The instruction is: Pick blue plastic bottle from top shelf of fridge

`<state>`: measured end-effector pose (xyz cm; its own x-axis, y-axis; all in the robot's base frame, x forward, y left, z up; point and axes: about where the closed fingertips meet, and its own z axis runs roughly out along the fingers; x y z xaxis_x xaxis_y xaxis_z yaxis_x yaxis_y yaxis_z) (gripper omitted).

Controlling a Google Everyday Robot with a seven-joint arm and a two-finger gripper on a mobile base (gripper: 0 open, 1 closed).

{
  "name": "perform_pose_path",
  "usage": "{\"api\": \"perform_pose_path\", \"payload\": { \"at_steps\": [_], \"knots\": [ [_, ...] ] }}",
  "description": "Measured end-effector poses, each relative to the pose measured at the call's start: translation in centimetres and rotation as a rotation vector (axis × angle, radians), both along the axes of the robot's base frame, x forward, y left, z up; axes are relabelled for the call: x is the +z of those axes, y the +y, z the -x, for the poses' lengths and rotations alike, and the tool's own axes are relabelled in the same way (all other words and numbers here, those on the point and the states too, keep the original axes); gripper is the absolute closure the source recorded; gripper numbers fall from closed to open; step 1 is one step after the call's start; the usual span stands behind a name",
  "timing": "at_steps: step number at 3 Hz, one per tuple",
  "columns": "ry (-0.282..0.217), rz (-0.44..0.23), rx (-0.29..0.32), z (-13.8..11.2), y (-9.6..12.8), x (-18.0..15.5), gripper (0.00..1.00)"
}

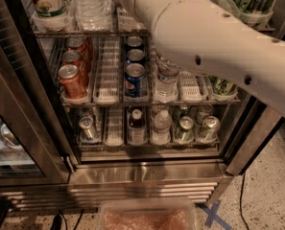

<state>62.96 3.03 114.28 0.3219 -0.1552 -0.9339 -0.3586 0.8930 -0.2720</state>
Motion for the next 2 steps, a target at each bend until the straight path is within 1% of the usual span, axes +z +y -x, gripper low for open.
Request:
{"api": "perform_pose_path", "payload": {
  "at_steps": [1, 2],
  "knots": [
    [-0.032, 0.007, 0.005, 0.8, -0.6, 1.4, 1.0],
    [-0.016, 0.029, -0.031, 2.2, -2.9, 1.1, 1.0]
  ]
}}
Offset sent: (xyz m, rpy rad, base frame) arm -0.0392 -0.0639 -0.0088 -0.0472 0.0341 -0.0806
